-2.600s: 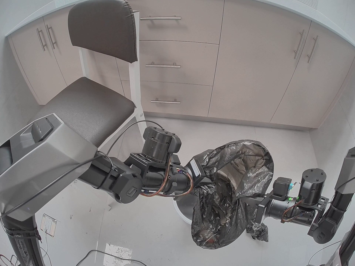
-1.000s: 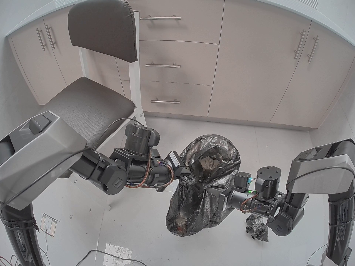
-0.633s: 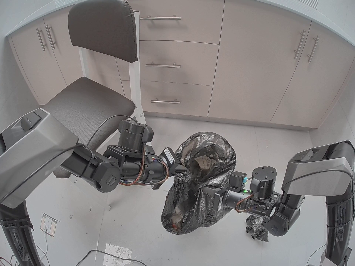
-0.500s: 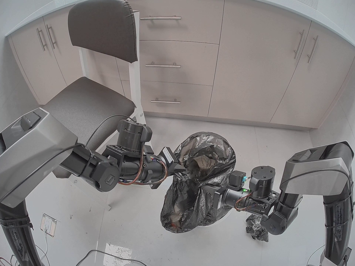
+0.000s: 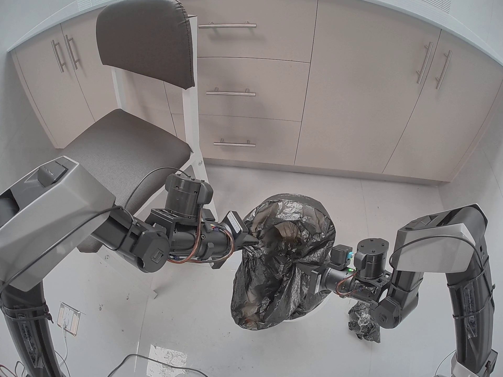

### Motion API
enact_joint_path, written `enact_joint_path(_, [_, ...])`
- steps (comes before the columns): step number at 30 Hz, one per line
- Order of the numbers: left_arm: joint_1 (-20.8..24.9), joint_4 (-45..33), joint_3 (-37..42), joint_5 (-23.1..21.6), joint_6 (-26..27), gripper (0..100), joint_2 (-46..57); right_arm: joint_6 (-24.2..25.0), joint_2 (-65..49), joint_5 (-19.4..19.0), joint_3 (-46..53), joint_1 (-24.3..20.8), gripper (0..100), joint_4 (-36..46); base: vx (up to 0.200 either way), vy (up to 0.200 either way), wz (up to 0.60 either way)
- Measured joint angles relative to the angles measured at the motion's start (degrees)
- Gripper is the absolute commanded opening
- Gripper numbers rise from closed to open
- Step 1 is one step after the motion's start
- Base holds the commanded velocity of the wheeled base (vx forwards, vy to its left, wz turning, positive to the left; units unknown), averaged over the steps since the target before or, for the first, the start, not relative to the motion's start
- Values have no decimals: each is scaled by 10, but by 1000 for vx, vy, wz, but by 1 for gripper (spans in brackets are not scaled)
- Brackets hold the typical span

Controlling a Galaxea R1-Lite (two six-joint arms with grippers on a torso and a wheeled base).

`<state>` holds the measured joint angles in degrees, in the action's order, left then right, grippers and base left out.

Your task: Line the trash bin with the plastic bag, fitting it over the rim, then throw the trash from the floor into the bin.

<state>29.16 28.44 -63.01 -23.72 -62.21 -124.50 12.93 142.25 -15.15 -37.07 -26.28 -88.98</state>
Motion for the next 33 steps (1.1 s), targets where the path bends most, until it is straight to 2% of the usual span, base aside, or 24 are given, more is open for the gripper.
enact_joint_path(12, [1,15,4,0,0,0,-20,1,26,-2,26,31,0,0,0,0,0])
enact_joint_path(21, [8,16,14,4,3,0,-21,-2,15,-6,106,58,0,0,0,0,0])
enact_joint_path(27, [27,38,26,41,48,0,-28,-5,12,-7,150,78,0,0,0,0,0])
enact_joint_path(33, [44,51,32,109,110,0,-45,-5,17,-4,153,84,0,0,0,0,0])
